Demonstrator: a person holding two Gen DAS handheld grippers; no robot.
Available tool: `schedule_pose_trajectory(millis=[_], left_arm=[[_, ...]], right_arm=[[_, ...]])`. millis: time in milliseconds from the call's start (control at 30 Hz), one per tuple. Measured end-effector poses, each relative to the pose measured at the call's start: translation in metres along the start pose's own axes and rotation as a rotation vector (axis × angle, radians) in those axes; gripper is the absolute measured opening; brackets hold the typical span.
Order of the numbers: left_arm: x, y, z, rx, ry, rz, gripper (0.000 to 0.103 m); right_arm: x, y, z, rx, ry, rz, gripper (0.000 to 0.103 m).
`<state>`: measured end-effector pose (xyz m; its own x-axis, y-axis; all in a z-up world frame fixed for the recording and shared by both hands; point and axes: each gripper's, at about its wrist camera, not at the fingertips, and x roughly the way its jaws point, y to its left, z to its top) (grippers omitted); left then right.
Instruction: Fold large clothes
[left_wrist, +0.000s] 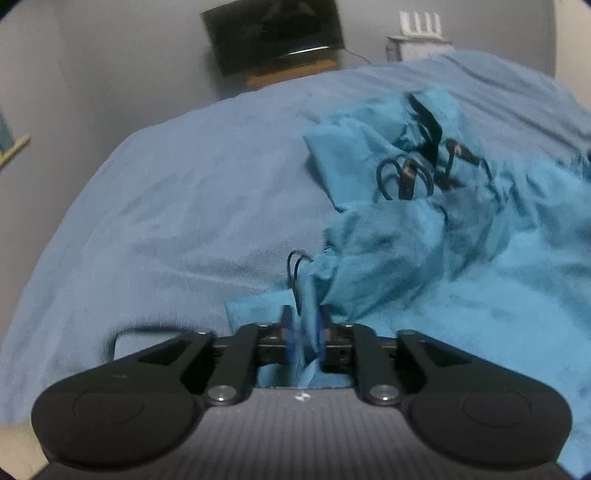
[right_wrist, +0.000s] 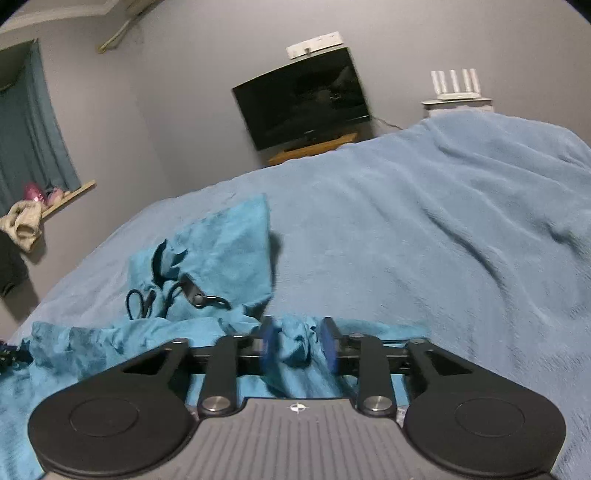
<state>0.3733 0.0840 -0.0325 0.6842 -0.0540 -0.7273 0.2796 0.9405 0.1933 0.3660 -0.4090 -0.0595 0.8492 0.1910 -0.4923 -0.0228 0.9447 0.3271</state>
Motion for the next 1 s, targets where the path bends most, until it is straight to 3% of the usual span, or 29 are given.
schedule_pose_trajectory(millis=[33, 67, 100, 133, 267, 433, 467, 500, 533, 567, 633, 800, 867, 1000], left_arm=[[-0.008, 0.005, -0.003, -0.053, -0.003, -0.011, 0.036], [-0.018, 0.01, -0.007, -0.104, -0.015, -0.031, 0.045], [-0.028, 0.015, -0.014, -0.157, -0.031, -0.068, 0.061], [-0.039, 0.021, -0.021, -0.214, -0.046, -0.122, 0.068], [-0.068, 0.032, -0.057, -0.363, -0.019, -0.31, 0.068], [-0.068, 0.019, -0.091, -0.395, 0.069, -0.418, 0.068], [-0.069, 0.014, -0.095, -0.376, 0.076, -0.418, 0.065], [-0.071, 0.006, -0.098, -0.335, 0.078, -0.407, 0.043], [-0.073, -0.001, -0.099, -0.287, 0.095, -0.403, 0.018], [-0.074, -0.007, -0.099, -0.26, 0.102, -0.397, 0.013], [-0.091, -0.012, -0.097, -0.231, 0.09, -0.377, 0.004], [-0.1, -0.011, -0.096, -0.213, 0.11, -0.321, 0.004], [-0.08, -0.009, -0.1, -0.226, 0.164, -0.284, 0.005], [-0.075, -0.009, -0.104, -0.264, 0.16, -0.267, 0.009]], right_arm=[[-0.003, -0.005, -0.002, 0.011, -0.006, 0.005, 0.067], [-0.009, -0.009, -0.004, 0.023, -0.015, 0.015, 0.074], [-0.014, -0.012, -0.005, 0.03, -0.013, 0.028, 0.075], [-0.025, -0.015, -0.01, 0.033, -0.01, 0.04, 0.075], [-0.039, -0.027, -0.009, 0.033, 0.005, 0.084, 0.078], [-0.046, -0.03, -0.019, -0.004, 0.084, 0.113, 0.082], [-0.037, -0.026, -0.021, -0.031, 0.104, 0.095, 0.079], [-0.03, -0.021, -0.024, -0.063, 0.113, 0.076, 0.072], [-0.023, -0.016, -0.027, -0.101, 0.11, 0.058, 0.043], [-0.017, -0.009, -0.028, -0.141, 0.112, 0.041, 0.023], [-0.015, -0.002, -0.025, -0.177, 0.089, 0.009, 0.014], [-0.012, 0.006, -0.012, -0.161, -0.041, -0.059, 0.011], [0.002, 0.005, -0.017, -0.169, -0.024, -0.142, 0.011], [0.025, 0.007, -0.038, -0.215, 0.003, -0.22, 0.02]])
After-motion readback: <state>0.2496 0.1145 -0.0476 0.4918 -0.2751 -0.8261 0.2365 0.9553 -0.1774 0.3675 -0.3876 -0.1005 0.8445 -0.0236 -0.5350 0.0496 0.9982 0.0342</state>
